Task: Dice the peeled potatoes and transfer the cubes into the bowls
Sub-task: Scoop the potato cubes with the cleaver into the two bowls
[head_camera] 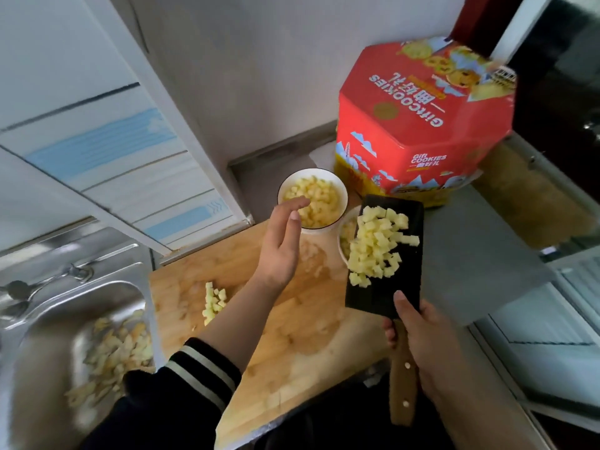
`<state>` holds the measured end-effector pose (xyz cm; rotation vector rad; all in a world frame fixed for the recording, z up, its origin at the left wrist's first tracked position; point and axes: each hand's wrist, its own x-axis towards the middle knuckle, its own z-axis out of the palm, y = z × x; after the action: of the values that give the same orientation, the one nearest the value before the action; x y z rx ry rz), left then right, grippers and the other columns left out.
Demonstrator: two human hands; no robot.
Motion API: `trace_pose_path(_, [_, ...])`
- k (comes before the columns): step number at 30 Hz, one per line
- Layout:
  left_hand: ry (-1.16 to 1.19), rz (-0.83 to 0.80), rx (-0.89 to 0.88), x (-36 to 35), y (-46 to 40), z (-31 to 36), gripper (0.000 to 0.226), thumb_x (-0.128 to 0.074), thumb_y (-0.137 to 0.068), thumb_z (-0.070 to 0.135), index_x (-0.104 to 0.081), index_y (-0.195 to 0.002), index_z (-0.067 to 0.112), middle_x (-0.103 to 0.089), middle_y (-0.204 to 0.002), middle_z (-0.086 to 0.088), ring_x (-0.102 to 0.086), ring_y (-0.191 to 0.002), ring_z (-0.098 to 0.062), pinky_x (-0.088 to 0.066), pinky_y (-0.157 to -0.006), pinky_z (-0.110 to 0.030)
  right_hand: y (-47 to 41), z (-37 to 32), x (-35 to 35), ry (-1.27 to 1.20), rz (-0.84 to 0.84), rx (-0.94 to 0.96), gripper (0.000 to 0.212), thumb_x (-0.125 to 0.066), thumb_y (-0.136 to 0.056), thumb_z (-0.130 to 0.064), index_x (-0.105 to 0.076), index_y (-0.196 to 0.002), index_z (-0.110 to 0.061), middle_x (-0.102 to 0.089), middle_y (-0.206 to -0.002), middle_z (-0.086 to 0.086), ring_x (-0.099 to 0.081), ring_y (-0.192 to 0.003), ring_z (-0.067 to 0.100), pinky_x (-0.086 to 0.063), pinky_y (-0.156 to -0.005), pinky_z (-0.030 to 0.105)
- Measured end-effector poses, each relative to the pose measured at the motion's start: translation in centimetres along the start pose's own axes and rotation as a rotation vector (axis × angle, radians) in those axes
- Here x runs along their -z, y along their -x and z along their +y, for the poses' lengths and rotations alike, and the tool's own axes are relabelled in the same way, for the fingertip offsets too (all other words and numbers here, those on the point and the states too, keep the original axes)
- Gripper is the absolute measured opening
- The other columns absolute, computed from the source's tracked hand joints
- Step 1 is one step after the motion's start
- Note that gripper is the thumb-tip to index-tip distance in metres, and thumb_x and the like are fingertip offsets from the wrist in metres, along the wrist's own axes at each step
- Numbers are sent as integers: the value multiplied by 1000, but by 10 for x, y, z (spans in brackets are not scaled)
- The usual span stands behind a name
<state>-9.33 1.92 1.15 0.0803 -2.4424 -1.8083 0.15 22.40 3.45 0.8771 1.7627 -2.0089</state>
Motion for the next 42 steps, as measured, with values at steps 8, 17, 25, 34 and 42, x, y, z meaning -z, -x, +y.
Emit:
trace_pose_path(8, [-298,-292,-387,-39,-19,22,39,-40,-102,38,-61,-124,14,-51,-139,-2,-39,-134,-5,-29,-110,-19,-19,6,-6,-53,130,87,23,-46,-103,-23,-56,-91,-6,-56,-61,13,-49,-50,20,-42,-48,31])
trace_pose_path(17, [-746,-609,-690,-121,-32,21,51,-62,-89,48,-55,-133,24,-45,-147,-3,-25,-145,-27,-21,-116,-43,-30,14,-20,14,179,91,29,-45,-102,-26,-55,-81,-9,-57,-58,8,-48,-50,23,-38,-53,37])
trace_pose_path(25, [-716,-496,-739,-142,-48,16,19,-59,-92,27,-64,-105,15,-58,-108,-7,-53,-98,-25,-46,-83,-36,-33,14,-16,5,201,73,27,-45,-102,-26,-53,-83,-9,-57,-58,8,-49,-48,19,-40,-51,32])
trace_pose_path(34, [-747,-486,-702,-124,-55,2,16,-54,-92,21,-62,-103,13,-59,-107,-7,-53,-97,-22,-44,-81,-31,-31,13,3,5,240,83,26,-47,-101,-27,-51,-83,-9,-62,-62,9,-54,-51,17,-46,-52,30])
trace_pose_path(42, [-667,-393,-634,-107,-50,15,27,-48,-98,25,-67,-110,12,-65,-113,-4,-56,-107,-21,-46,-92,-34,-31,6,19,36,260,133,28,-47,-101,-28,-53,-91,-2,-63,-66,13,-54,-51,17,-46,-53,32])
